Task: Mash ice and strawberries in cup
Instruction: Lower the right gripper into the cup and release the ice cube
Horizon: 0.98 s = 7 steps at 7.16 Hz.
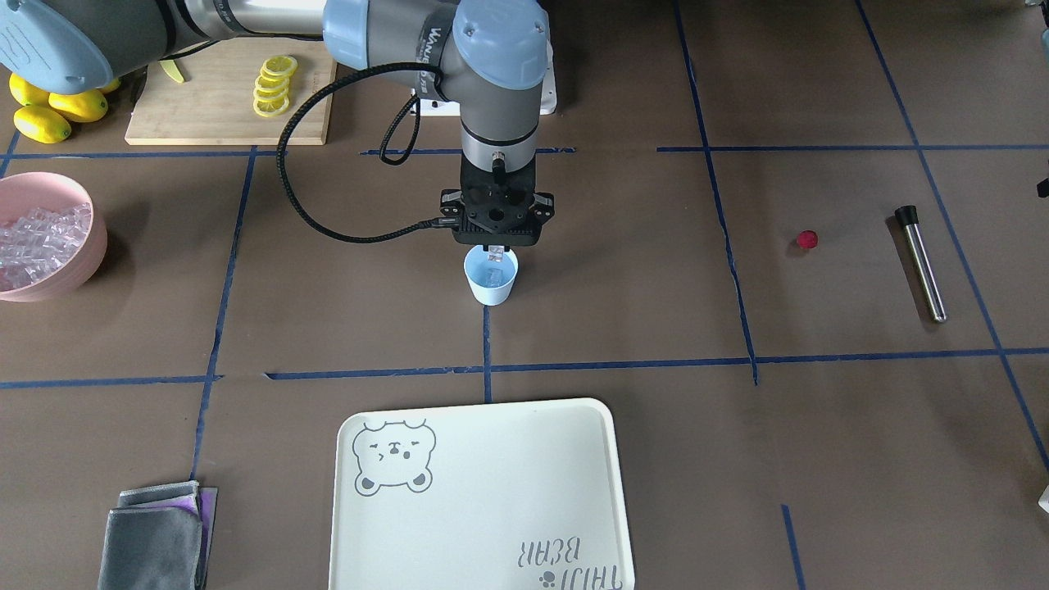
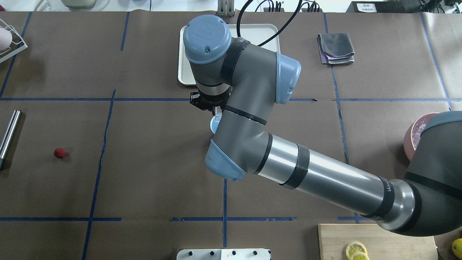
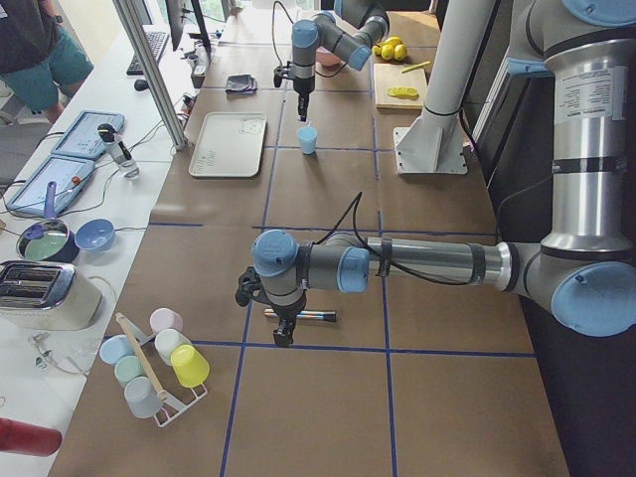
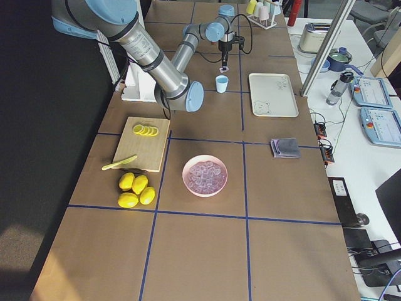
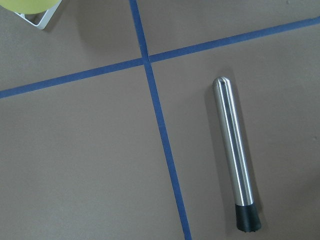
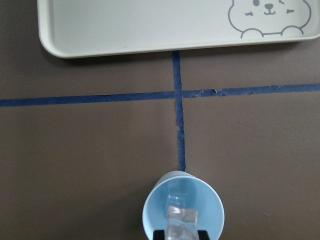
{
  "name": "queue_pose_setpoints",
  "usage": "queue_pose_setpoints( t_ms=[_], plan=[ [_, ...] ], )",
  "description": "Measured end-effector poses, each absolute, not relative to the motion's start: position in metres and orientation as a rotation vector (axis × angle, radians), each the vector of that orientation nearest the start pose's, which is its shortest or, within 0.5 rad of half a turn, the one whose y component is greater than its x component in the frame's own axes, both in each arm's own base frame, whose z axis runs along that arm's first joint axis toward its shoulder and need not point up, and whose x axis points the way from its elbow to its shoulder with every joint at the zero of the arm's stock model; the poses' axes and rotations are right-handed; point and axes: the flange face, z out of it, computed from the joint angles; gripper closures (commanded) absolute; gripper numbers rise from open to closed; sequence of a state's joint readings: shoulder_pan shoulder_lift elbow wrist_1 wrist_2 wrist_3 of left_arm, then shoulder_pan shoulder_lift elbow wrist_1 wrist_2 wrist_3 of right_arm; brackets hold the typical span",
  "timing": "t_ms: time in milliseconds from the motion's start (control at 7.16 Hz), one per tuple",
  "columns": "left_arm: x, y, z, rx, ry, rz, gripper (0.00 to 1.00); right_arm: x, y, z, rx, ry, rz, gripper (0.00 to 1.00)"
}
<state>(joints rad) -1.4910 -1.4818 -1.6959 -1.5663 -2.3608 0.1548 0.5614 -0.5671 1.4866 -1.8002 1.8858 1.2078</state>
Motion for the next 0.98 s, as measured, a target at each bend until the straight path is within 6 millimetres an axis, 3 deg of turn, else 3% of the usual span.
queue_pose_setpoints(
  t_ms=[140,279,419,977],
  plan=[
    [-0.026,-0.4596,0.6388,0.059,0.79,0.235,0.0,-0.5729,-0.475,0.0928,0.036,-0.743,0.077,0.98],
    [-0.026,-0.4596,0.6388,0.059,0.79,0.235,0.0,-0.5758,-0.474,0.0959,0.036,-0.74,0.074,0.42],
    [-0.026,-0.4596,0.6385,0.06,0.79,0.235,0.0,-0.577,-0.4738,0.098,0.038,-0.74,0.071,0.02],
    [-0.026,-0.4596,0.6384,0.06,0.79,0.235,0.0,-0.5768,-0.474,0.1014,0.044,-0.749,0.064,0.01]
  ],
)
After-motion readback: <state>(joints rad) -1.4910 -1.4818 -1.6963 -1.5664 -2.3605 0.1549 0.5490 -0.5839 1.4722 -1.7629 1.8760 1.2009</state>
